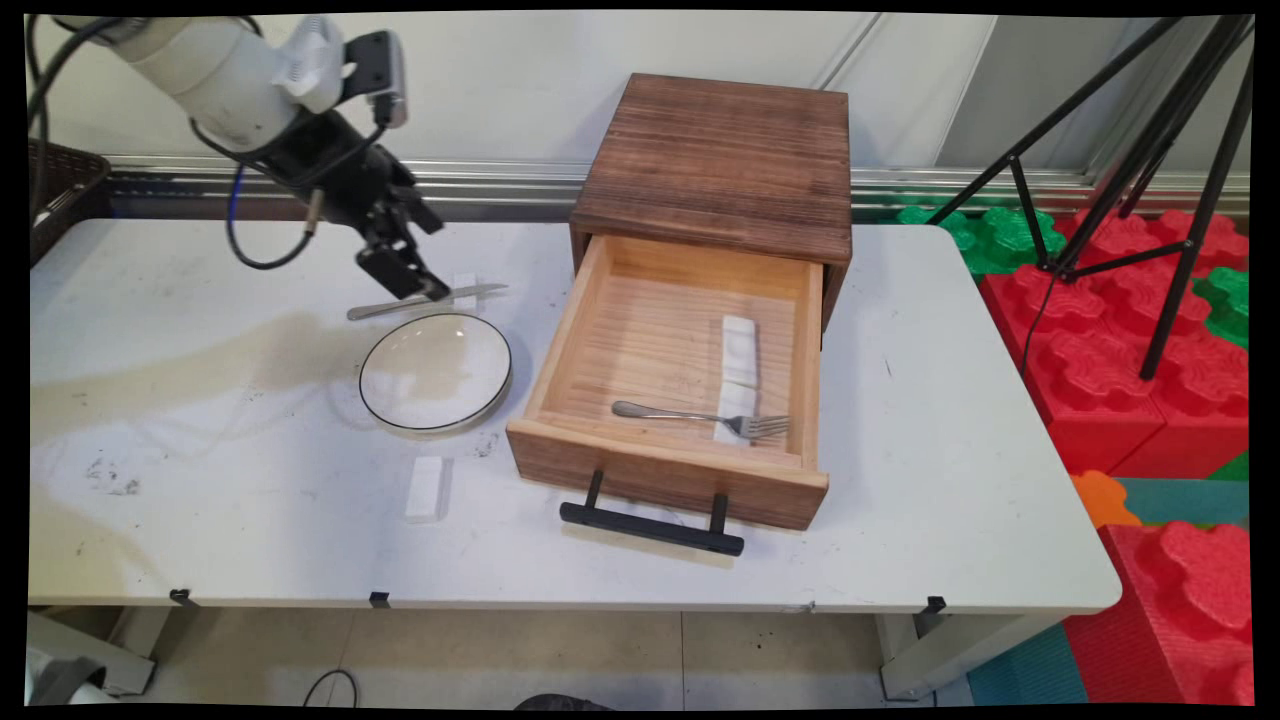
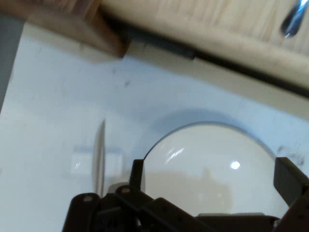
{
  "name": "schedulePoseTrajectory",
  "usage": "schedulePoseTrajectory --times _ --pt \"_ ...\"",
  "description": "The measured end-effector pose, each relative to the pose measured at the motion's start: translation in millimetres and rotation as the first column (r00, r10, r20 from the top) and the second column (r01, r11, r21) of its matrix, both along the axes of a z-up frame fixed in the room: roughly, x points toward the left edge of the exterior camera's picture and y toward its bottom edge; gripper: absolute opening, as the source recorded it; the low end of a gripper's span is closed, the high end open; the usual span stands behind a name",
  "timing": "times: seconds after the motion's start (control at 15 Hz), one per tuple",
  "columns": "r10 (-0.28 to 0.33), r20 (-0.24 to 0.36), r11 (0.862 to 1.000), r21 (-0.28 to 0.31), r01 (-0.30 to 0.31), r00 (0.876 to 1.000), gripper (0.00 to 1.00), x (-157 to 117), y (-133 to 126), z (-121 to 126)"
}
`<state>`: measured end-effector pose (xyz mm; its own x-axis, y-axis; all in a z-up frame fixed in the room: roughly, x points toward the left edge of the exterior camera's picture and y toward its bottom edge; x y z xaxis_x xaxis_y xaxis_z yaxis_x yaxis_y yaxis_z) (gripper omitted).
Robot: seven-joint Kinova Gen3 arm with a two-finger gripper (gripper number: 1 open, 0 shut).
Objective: Pick up the knife from the left of the white plate
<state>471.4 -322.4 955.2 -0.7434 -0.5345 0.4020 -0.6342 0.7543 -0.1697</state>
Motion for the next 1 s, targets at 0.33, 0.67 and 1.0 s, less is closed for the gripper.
schedulePoseTrajectory --times 0.33,0.67,1.0 --pt "0.079 0.064 0.997 -0.004 -0.079 0.995 1.00 27.1 -5.5 -4.5" --pt "0.165 0.143 0.986 -0.011 -0.165 0.976 1.00 54.6 -38.0 -22.4" --pt "0.202 0.210 0.977 0.021 -0.211 0.957 1.00 76.0 -76.0 -52.3"
